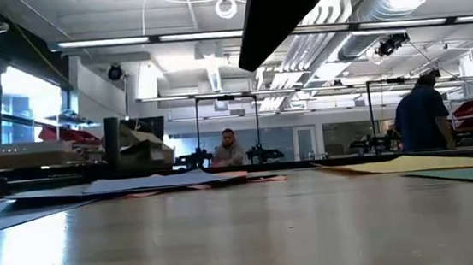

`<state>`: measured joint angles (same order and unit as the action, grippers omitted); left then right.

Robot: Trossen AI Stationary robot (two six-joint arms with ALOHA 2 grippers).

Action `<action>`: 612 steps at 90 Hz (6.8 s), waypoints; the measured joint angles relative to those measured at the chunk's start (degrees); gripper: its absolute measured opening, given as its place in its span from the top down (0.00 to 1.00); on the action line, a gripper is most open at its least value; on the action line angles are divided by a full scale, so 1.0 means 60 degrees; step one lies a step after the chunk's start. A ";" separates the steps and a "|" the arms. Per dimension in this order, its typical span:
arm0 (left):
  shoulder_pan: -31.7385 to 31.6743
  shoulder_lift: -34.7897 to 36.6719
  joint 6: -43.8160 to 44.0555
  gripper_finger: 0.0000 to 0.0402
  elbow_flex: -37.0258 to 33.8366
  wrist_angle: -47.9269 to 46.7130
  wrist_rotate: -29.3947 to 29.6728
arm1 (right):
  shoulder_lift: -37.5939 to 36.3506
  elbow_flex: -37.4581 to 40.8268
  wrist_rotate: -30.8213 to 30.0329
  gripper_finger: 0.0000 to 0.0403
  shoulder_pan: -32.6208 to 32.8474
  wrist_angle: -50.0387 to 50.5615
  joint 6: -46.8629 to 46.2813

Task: Organize paper
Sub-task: Put the violet paper into the bottom left of the table, then stack the violet paper on top of the violet paper, then adjust the bottom left violet paper

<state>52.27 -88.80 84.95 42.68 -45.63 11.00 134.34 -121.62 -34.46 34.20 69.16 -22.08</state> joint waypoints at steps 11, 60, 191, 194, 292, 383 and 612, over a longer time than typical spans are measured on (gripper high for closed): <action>0.0001 0.0153 0.0010 1.00 -0.0015 -0.0192 -0.0080 | 0.0004 -0.0213 0.0014 1.00 0.0015 -0.0050 0.0022; -0.0353 0.1343 0.0339 1.00 0.0303 -0.0730 0.0993 | 0.0004 0.0429 0.0997 0.86 -0.1557 -0.3072 0.3698; -0.8090 0.1265 -0.6604 1.00 -0.3428 0.8299 0.1629 | -0.1570 0.7080 0.4355 0.59 -0.5034 -1.1513 0.8748; -0.8087 0.1268 -0.6601 1.00 -0.3428 0.8285 0.1561 | -0.1566 0.6947 0.4353 0.58 -0.4986 -1.1209 0.8842; -0.8076 0.0887 -0.5875 1.00 -0.3420 0.8379 0.1091 | -0.0703 0.6335 0.0099 0.56 -0.3989 -1.2504 0.8818; -0.7710 0.3897 -0.8732 1.00 0.0205 0.2123 0.2765 | -0.0783 0.3552 0.1758 1.00 -0.3921 -0.8458 0.5903; 0.1707 0.0803 0.4850 1.00 0.1355 0.1236 -0.2180 | 0.1229 0.0440 0.5550 0.98 -0.2527 -0.1242 0.0667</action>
<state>62.51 -83.98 114.05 50.81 -38.22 -2.08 141.72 -118.98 -1.16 19.03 61.71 -18.08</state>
